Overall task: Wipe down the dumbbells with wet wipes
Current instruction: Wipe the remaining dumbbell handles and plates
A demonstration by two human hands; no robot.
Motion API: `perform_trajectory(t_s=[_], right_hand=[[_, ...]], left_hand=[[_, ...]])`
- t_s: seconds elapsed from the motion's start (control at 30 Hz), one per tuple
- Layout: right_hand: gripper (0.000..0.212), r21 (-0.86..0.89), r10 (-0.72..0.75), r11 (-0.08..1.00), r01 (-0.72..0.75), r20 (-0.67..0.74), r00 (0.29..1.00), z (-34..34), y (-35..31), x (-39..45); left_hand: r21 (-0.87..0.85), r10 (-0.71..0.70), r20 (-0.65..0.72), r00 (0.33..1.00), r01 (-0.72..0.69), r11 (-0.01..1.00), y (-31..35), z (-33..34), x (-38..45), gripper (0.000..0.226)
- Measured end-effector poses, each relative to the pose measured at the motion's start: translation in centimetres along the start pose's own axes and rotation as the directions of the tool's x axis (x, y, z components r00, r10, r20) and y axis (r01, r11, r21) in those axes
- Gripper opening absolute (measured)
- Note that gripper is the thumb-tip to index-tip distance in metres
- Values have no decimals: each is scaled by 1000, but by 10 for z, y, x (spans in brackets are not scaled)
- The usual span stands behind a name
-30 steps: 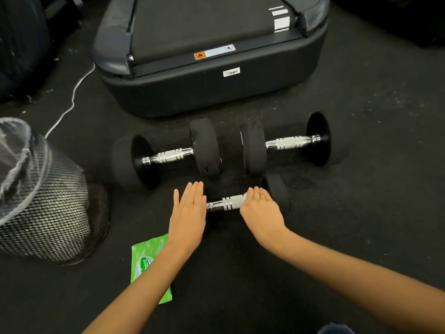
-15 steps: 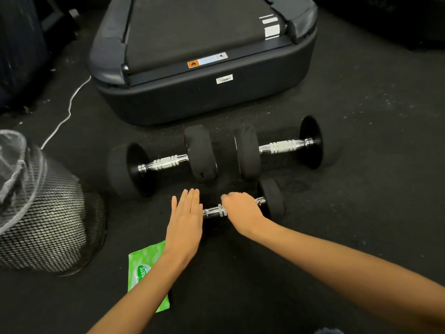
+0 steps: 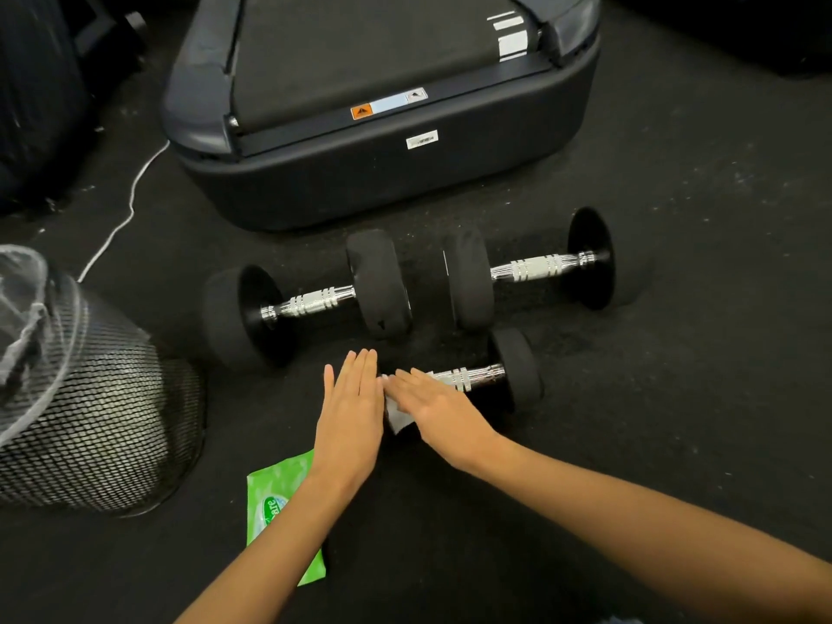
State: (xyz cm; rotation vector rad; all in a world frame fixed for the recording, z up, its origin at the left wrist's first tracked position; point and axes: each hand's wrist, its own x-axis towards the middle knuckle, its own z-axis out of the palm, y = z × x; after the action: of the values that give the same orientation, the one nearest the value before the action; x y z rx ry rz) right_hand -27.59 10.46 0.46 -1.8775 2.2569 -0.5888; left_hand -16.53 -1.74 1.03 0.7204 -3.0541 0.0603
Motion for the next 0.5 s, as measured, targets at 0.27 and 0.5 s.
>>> perform_trajectory(t_s=[0.27, 0.5], right_hand=[[52, -89, 23, 996, -20, 39, 999, -9, 16, 9], [22, -112, 89, 991, -77, 108, 990, -8, 17, 27]], left_hand=[[-65, -48, -91, 995, 42, 997, 7, -2, 1, 44], [-52, -50, -97, 994, 45, 998, 6, -2, -4, 59]])
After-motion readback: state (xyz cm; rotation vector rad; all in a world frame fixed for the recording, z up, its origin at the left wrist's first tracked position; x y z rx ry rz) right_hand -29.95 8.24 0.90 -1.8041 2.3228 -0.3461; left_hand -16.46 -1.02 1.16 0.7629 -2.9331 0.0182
